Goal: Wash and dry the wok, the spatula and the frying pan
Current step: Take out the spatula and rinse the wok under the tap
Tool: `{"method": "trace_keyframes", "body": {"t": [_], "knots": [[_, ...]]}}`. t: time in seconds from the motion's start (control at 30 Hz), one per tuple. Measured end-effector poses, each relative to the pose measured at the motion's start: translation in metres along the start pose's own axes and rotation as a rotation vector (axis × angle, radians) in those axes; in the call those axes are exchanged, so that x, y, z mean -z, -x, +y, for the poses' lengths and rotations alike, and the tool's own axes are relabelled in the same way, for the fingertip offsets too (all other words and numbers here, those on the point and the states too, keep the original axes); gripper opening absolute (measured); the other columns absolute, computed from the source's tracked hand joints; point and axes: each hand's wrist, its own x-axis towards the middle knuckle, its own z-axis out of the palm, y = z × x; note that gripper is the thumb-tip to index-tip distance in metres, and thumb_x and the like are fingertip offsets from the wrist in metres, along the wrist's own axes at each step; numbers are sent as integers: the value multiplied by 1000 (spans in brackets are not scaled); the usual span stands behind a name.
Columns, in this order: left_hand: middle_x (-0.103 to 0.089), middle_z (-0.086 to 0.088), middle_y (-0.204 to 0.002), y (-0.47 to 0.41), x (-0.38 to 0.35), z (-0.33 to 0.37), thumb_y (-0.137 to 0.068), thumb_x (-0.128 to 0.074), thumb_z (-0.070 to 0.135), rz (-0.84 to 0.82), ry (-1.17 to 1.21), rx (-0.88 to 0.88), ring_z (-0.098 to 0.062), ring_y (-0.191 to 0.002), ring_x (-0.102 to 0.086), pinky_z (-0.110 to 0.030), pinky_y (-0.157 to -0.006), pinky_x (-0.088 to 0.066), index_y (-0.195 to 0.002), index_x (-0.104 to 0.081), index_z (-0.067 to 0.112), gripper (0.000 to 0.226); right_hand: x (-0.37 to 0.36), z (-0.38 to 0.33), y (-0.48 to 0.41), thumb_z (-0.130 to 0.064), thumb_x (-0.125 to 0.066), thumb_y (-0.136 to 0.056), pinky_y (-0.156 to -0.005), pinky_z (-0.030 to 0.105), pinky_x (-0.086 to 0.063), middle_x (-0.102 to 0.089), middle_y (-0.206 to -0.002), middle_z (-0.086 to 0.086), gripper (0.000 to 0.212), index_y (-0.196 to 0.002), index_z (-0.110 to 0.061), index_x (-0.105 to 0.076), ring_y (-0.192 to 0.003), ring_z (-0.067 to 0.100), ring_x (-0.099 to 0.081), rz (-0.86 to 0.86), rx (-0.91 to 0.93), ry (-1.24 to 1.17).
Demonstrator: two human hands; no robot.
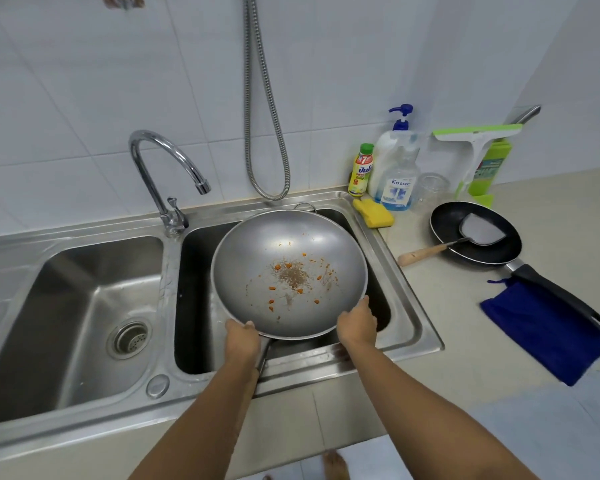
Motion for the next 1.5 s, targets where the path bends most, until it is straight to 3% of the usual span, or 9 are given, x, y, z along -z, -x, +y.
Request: {"method": "trace_keyframes", "body": {"t": [0.07, 0.23, 0.37, 0.47, 0.57, 0.77, 0.97, 1.2, 1.5], "knots": [[-50, -20, -129, -1, 3, 0, -103, -37, 18, -5, 10, -10, -29, -105, -48, -38, -88, -40, -126, -37, 4, 27, -5, -4, -5, -9, -45, -92, -89, 43, -51, -59, -125, 16, 74, -154, -10, -4, -114, 34, -56, -46, -50, 48], [-52, -18, -125, -9, 13, -5, -102, -40, 15, -3, 17, -36, -25, -100, -47, -34, -83, -39, -126, -41, 1, 27, -20, -1, -3, -7, -51, -87, -82, 42, -54, -63, -119, 15, 56, -141, -12, -37, -106, 35, -60, 97, -49, 42], [-54, -18, -130, -11, 19, -7, -99, -47, 13, -9, 26, -45, -33, -116, -52, -35, -88, -42, -134, -36, 3, 38, -32, 0, 4, -11, -46, -94, -84, 44, -51, -60, -119, 20, 58, -150, -16, -28, -109, 36, -56, 226, 10, 1], [-45, -15, -143, -21, 31, 2, -94, -56, 11, 9, 62, -106, -34, -128, -47, -43, -103, -43, -149, -18, 13, 68, -33, 1, 9, -19, -45, -99, -95, 46, -43, -60, -119, 21, 60, -153, -16, -20, -118, 34, -50, 274, 79, -12], [-32, -14, -153, -46, 51, 22, -91, -61, 17, 113, -162, -224, -34, -139, -34, -50, -110, -34, -153, -14, 12, 77, -34, 3, 11, -25, -49, -99, -102, 48, -41, -54, -126, 21, 68, -155, -21, -11, -122, 35, -48, 275, 104, -51], [-14, -16, -160, -107, 92, 83, -90, -54, 22, 300, -623, -555, -33, -147, -13, -49, -120, -13, -152, -14, 6, 76, -34, 5, 8, -26, -49, -98, -103, 49, -41, -54, -125, 20, 71, -155, -24, -6, -119, 35, -50, 230, 119, -64], [-1, -15, -162, -152, 111, 145, -92, -48, 19, 337, -821, -717, -32, -148, -5, -47, -120, -8, -154, -3, 8, 78, -33, 1, 11, -22, -46, -100, -101, 45, -44, -52, -132, 16, 69, -155, -25, -5, -120, 30, -53, 210, 130, -127], [-10, -18, -160, -184, 117, 166, -94, -46, 20, 246, -882, -715, -33, -147, -12, -46, -120, -13, -153, -5, 3, 74, -37, -6, 10, -13, -41, -101, -107, 41, -42, -51, -142, 8, 62, -154, -27, -12, -127, 25, -51, 268, 124, -329], [-21, -17, -157, -190, 120, 159, -92, -48, 12, 319, -1000, -782, -33, -144, -23, -47, -117, -22, -151, -15, 3, 69, -38, -11, 14, -11, -41, -102, -102, 28, -39, -54, -138, 4, 59, -153, -29, -18, -122, 20, -54, 271, 181, -394]]}}
